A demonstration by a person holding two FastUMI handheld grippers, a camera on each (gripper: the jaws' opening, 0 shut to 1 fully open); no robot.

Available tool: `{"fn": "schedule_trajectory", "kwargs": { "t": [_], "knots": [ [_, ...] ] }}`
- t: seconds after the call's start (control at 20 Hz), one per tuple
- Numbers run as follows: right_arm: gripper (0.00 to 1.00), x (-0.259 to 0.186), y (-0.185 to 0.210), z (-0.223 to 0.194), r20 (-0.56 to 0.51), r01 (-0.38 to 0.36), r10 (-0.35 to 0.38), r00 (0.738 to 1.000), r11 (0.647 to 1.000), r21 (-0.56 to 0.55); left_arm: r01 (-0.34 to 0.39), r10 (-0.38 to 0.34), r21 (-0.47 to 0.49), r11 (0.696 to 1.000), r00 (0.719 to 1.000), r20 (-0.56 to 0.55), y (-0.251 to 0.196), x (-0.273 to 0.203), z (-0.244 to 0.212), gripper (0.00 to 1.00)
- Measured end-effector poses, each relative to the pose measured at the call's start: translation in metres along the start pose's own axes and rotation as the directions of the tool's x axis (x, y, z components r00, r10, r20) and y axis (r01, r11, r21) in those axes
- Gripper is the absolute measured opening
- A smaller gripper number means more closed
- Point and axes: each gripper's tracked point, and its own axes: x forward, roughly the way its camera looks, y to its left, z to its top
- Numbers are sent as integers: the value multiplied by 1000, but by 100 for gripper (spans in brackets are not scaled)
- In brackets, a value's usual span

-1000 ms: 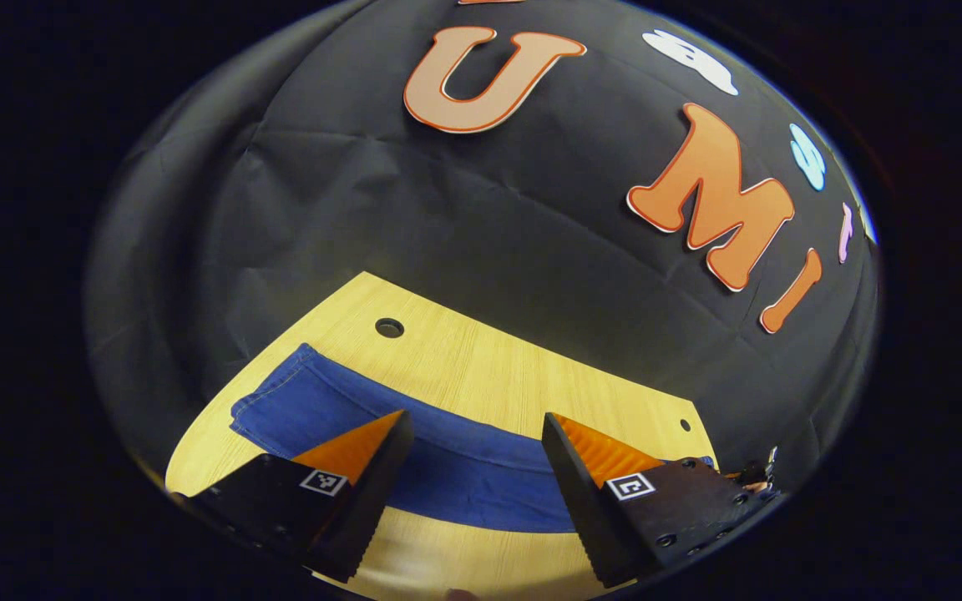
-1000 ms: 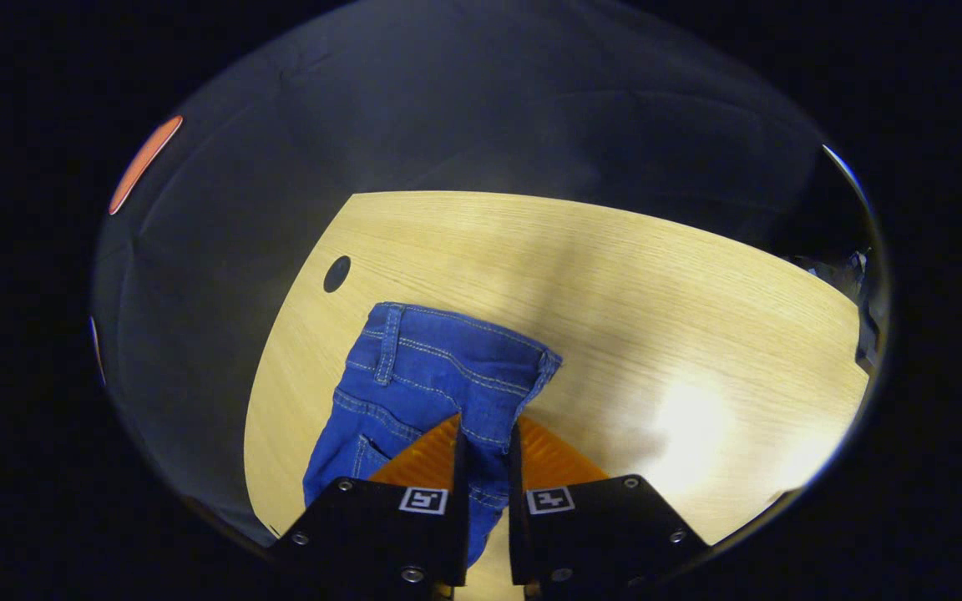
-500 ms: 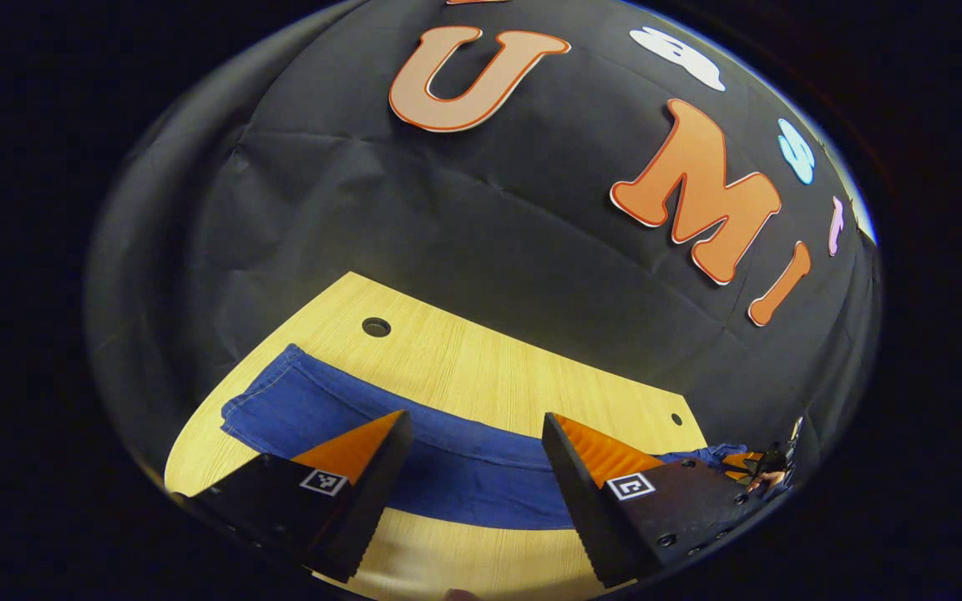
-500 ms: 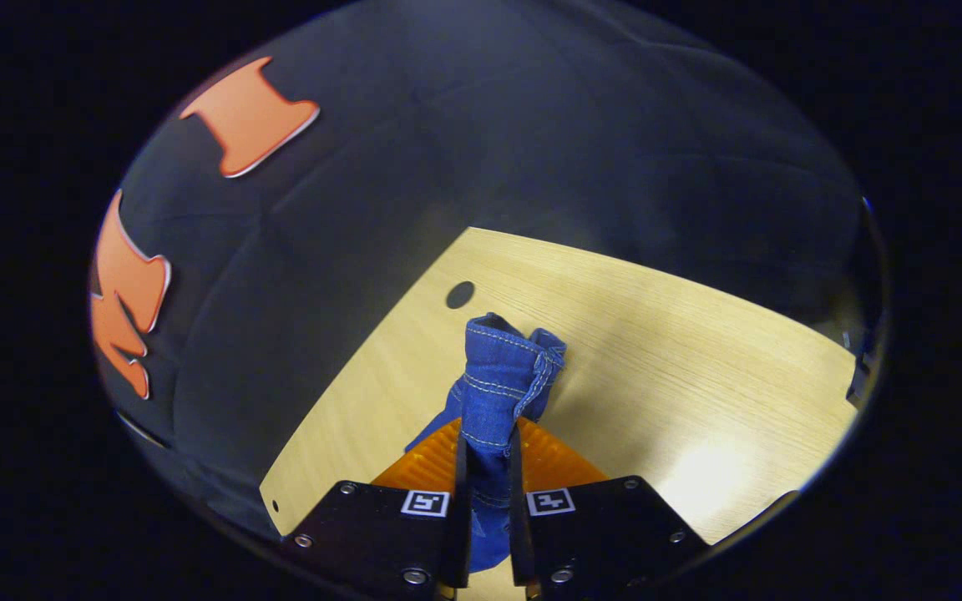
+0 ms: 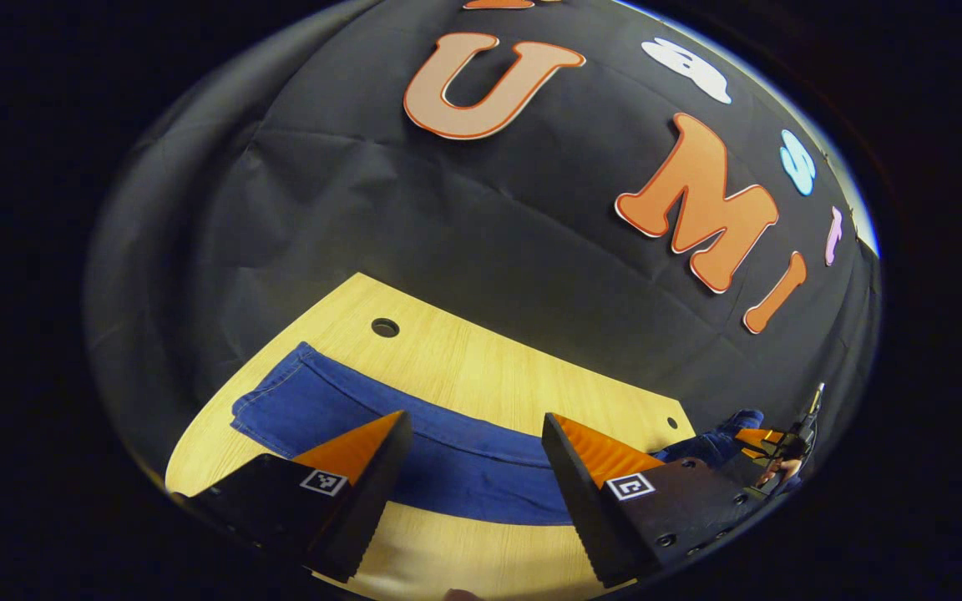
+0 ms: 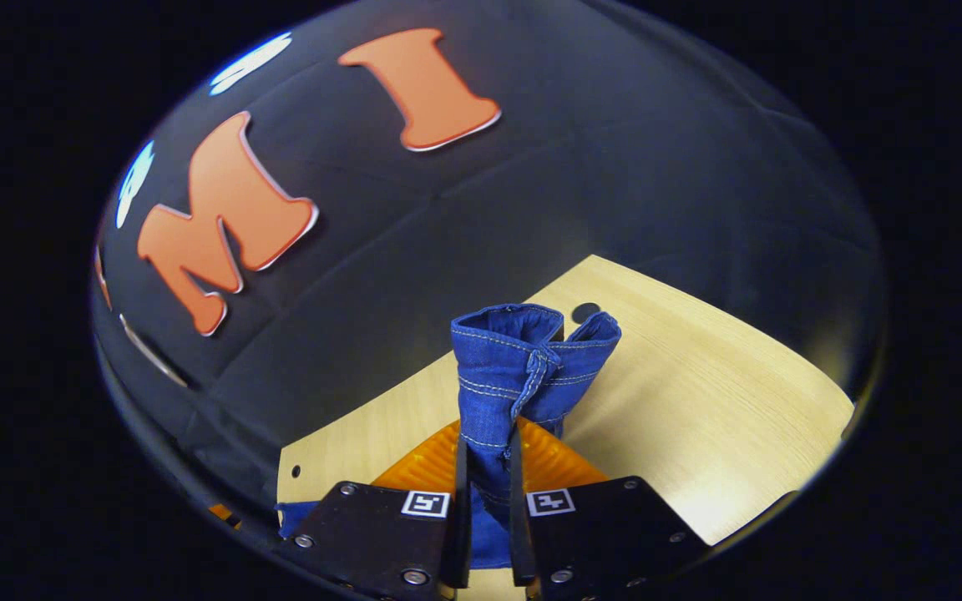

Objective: Grasp the waist and the cuffs of the jeans and fold them to make the two legs overlap; first hold the waist and fold one-third of the jeans toward the cuffs, then hold the cuffs and fold the remaining one-third in the same direction to finish folding.

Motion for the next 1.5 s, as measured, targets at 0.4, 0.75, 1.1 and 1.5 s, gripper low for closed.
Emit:
{"fn": "schedule_trajectory", "kwargs": {
  "t": [0.4,0.75,1.1,1.5],
  "knots": [
    [19,-3,1,3,-77,-194,183,980,965,-177,-62,63,-75,995,998,7,46,-15,-1,96],
    [19,-11,-2,9,-169,-229,181,969,913,-337,-129,124,-164,978,992,-38,87,-16,-13,96],
    [41,-10,-9,16,-222,-357,295,930,869,-343,-182,152,-262,948,980,-129,122,-6,-46,97],
    [85,-26,-25,52,-122,-289,262,957,876,-387,-221,119,-479,849,965,-236,157,31,-79,97]
  ]
}}
